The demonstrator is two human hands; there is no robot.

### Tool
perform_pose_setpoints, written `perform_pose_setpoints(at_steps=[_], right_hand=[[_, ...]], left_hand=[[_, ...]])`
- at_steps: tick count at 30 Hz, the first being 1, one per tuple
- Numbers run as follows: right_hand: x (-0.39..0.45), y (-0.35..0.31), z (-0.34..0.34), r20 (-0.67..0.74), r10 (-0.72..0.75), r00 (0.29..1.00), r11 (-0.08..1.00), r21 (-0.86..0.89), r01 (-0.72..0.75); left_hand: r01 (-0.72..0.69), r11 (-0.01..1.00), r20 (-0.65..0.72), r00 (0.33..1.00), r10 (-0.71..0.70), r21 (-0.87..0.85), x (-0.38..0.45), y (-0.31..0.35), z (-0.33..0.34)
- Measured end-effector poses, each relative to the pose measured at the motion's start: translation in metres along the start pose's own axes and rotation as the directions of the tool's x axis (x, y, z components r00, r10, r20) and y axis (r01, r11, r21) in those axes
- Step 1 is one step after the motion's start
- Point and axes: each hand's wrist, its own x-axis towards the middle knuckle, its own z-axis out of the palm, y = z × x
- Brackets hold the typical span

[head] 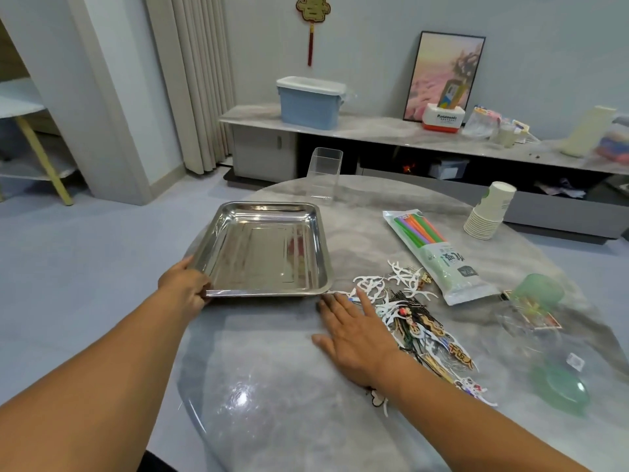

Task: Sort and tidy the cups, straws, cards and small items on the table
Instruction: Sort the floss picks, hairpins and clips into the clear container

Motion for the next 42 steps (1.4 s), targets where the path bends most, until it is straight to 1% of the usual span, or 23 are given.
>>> perform_pose_setpoints(at_steps=[3,4,7,8,10,11,12,14,16,20,23,25,26,28,29,31,33,36,38,39,40,41,42], right_hand=[[-0.006,0.006,-0.004,0.016,0.031,0.999,0.999,0.041,-0.032],[-0.009,0.011,-0.005,-0.015,0.038,0.999,0.996,0.081,-0.037],[-0.016,0.025,-0.014,-0.177,0.108,0.978,0.964,0.260,-0.059],[-0.020,0.030,-0.018,-0.249,0.135,0.959,0.957,0.284,-0.060],[-0.025,0.043,-0.020,-0.421,0.183,0.889,0.959,0.275,-0.068],[-0.027,0.051,-0.017,-0.453,0.238,0.859,0.948,0.301,-0.104],[-0.029,0.058,-0.017,-0.385,0.319,0.866,0.907,0.388,-0.162],[-0.034,0.073,-0.016,-0.258,0.442,0.859,0.829,0.484,-0.281],[-0.036,0.087,-0.006,-0.208,0.523,0.826,0.768,0.535,-0.351],[-0.039,0.104,0.005,-0.144,0.632,0.762,0.647,0.638,-0.417],[-0.038,0.114,0.011,-0.123,0.641,0.758,0.633,0.644,-0.431],[-0.037,0.121,0.013,-0.115,0.645,0.756,0.643,0.616,-0.455],[-0.036,0.123,0.013,-0.111,0.652,0.750,0.650,0.591,-0.478],[-0.034,0.128,0.012,-0.086,0.683,0.726,0.654,0.514,-0.555],[-0.033,0.129,0.012,-0.072,0.699,0.711,0.655,0.464,-0.597],[-0.029,0.132,0.011,-0.047,0.727,0.685,0.645,0.387,-0.659],[-0.023,0.135,0.013,-0.027,0.738,0.674,0.629,0.391,-0.672],[-0.013,0.137,0.020,-0.002,0.721,0.693,0.608,0.482,-0.631],[-0.010,0.137,0.026,-0.004,0.698,0.717,0.596,0.558,-0.577],[-0.010,0.137,0.029,-0.009,0.689,0.725,0.594,0.581,-0.557],[-0.009,0.137,0.031,-0.007,0.684,0.729,0.590,0.592,-0.549],[-0.010,0.138,0.032,0.007,0.681,0.732,0.581,0.603,-0.546],[-0.009,0.139,0.033,0.027,0.677,0.735,0.565,0.621,-0.543]], left_hand=[[-0.058,0.997,-0.047,0.997,0.060,0.054,0.003,-0.003,-0.010],[-0.073,0.995,-0.067,0.995,0.077,0.061,0.004,-0.005,-0.010],[-0.119,0.985,-0.112,0.985,0.133,0.126,0.009,-0.007,-0.015],[-0.128,0.978,-0.134,0.979,0.150,0.163,0.010,-0.007,-0.016],[-0.144,0.965,-0.186,0.965,0.187,0.221,0.012,-0.008,-0.015],[-0.155,0.955,-0.211,0.955,0.210,0.253,0.014,-0.008,-0.015],[-0.160,0.941,-0.230,0.945,0.233,0.298,0.015,-0.008,-0.013],[-0.148,0.906,-0.260,0.928,0.266,0.397,0.020,-0.008,-0.014],[-0.133,0.885,-0.289,0.914,0.284,0.447,0.026,-0.009,-0.015],[-0.160,0.838,-0.303,0.883,0.358,0.522,0.038,-0.009,-0.021],[-0.175,0.785,-0.290,0.864,0.412,0.594,0.043,-0.010,-0.021],[-0.167,0.687,-0.275,0.830,0.485,0.707,0.041,-0.010,-0.017],[-0.167,0.609,-0.257,0.797,0.546,0.776,0.038,-0.009,-0.013],[-0.250,0.447,-0.146,0.717,0.682,0.859,0.030,-0.004,0.000],[-0.338,0.404,-0.069,0.689,0.722,0.850,0.024,-0.002,0.008],[-0.538,0.367,0.102,0.655,0.749,0.759,0.002,0.000,0.033],[-0.708,0.296,0.310,0.592,0.744,0.641,-0.029,-0.005,0.059],[-0.880,0.176,0.612,0.439,0.658,0.442,-0.076,-0.024,0.087],[-0.945,0.086,0.773,0.308,0.555,0.315,-0.099,-0.043,0.098],[-0.962,0.053,0.834,0.260,0.487,0.268,-0.109,-0.054,0.101],[-0.971,0.038,0.880,0.231,0.416,0.237,-0.118,-0.066,0.105],[-0.973,0.037,0.909,0.227,0.349,0.228,-0.126,-0.080,0.108],[-0.965,0.044,0.922,0.260,0.288,0.258,-0.133,-0.094,0.110]])
